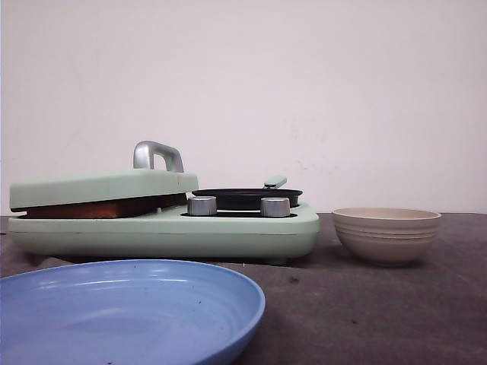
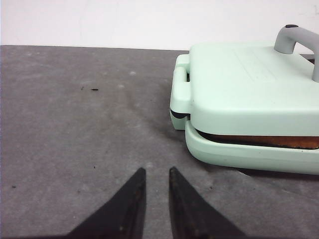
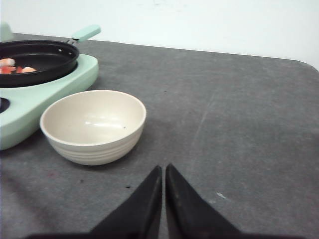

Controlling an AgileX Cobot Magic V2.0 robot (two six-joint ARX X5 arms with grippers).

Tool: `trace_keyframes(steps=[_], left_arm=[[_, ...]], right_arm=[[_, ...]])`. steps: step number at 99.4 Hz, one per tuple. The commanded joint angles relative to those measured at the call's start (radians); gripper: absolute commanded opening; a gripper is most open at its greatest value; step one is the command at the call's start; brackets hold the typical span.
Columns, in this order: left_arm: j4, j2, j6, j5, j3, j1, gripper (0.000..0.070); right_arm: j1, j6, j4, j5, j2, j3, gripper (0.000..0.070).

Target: Make breakfast with bread and shrimp

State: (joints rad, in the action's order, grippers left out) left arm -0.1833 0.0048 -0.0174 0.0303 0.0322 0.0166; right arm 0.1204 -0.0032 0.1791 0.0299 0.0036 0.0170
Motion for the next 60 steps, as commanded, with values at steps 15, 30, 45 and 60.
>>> trace_keyframes(steps=[15,30,45,60], left_arm=[[-0.004,-0.002,0.005,0.003,-0.018,0.001,0.0],[-0.004,-0.002,0.005,0.003,-0.018,0.001,0.0],[-0.004,-0.002,0.005,0.003,-0.018,0.001,0.0],[-0.004,-0.002,0.005,0.003,-0.018,0.001,0.0]], right_arm=[[0.003,-0.008,-0.005,-0.004,0.0,-0.006,0.0004],[0.003,-0.008,-0.025,-0.004,0.0,-0.006,0.0004],[0.003,-0.008,-0.025,-0.004,0.0,-0.006,0.0004],[0.003,-0.008,-0.025,-0.004,0.0,-0.006,0.0004]])
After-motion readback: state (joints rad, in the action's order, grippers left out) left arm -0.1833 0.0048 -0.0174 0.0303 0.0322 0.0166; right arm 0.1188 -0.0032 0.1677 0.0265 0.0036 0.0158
